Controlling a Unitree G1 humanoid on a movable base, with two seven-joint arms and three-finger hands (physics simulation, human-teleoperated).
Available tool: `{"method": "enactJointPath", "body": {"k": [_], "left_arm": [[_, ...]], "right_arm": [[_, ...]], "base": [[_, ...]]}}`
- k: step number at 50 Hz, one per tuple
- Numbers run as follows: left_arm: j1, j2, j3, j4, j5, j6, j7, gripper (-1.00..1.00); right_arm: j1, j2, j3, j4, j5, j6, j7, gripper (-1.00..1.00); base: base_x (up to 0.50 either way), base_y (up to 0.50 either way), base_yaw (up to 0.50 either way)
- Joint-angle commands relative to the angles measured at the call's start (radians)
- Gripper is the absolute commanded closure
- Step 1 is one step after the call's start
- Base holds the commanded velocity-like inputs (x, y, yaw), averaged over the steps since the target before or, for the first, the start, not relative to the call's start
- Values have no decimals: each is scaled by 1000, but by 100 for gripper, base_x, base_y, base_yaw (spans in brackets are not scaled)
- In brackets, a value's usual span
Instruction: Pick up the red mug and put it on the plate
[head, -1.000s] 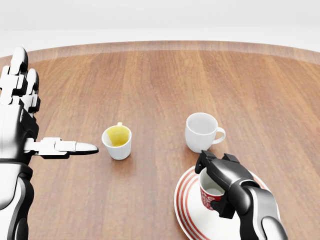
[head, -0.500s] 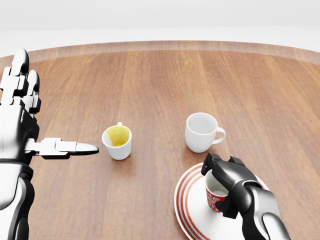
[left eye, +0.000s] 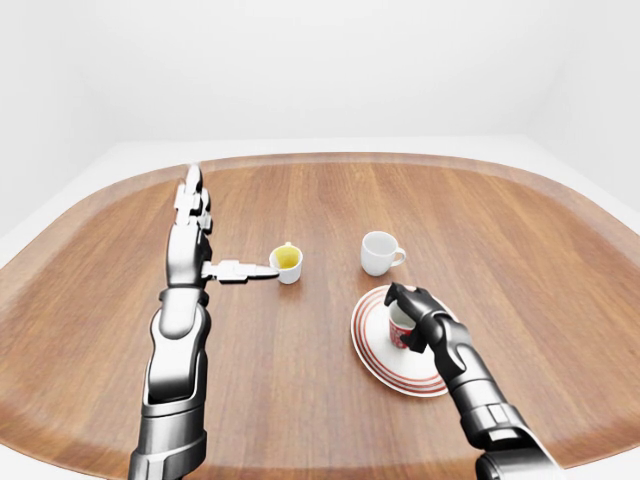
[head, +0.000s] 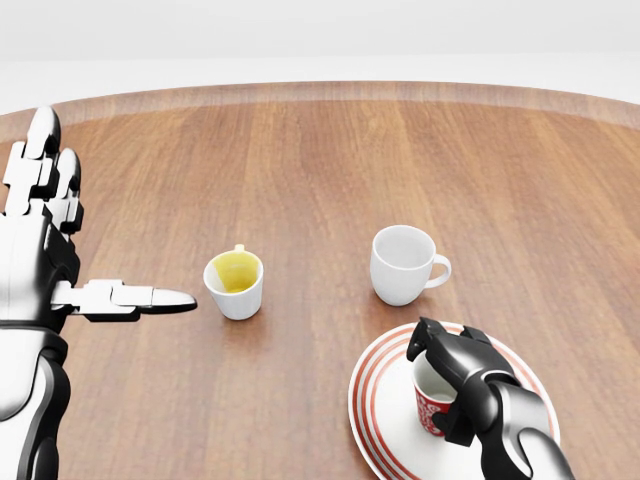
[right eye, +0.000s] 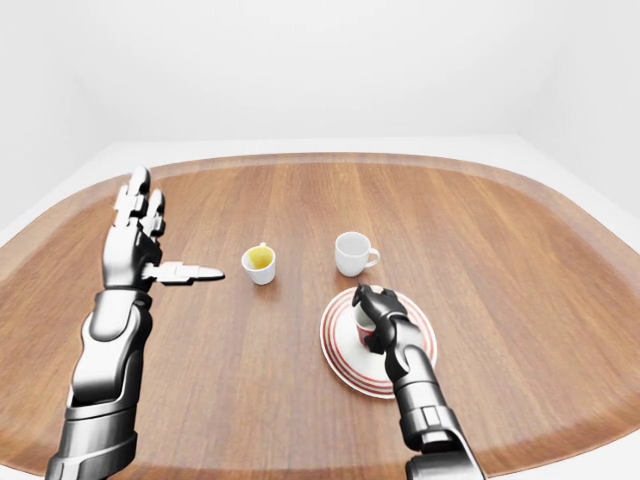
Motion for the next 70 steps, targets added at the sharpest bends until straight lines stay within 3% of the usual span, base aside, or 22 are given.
{"method": "enactJointPath", "body": {"k": [1, 19, 20, 21, 22, 23, 24, 47, 70], "left_arm": [[4, 1, 2, 13, -3, 0, 1, -100], [6, 0, 2, 3, -3, 0, 1, -100], [4, 1, 2, 4, -4, 0, 1, -100], [3, 1, 3, 4, -4, 0, 1, -100], [2, 1, 2, 2, -4, 0, 1, -100], [2, 1, 2, -4, -4, 0, 1, -100], [1, 1, 1, -8, -4, 0, 1, -100], [-1, 3, 3, -25, -3, 0, -1, -100], [-1, 0, 0, -28, -2, 0, -2, -100]], "right_arm": [[0, -2, 9, 14, 243, 0, -165, 100], [-3, -4, 11, 13, 247, 0, -163, 100], [-3, -4, 11, 12, 246, 0, -162, 86], [-4, -3, 12, 11, 244, 0, -161, 6], [-4, -3, 12, 9, 243, 0, -160, -33], [-4, -2, 13, 6, 242, 0, -158, -95], [-5, -1, 14, 4, 241, 0, -156, -100], [83, 11, 11, -307, 149, 0, 16, -100], [44, 18, -17, -730, -54, 0, 363, -100]], "base": [[0, 0, 0], [0, 0, 0], [0, 0, 0], [0, 0, 0], [0, 0, 0], [0, 0, 1], [0, 0, 0], [0, 0, 0], [0, 0, 0]]}}
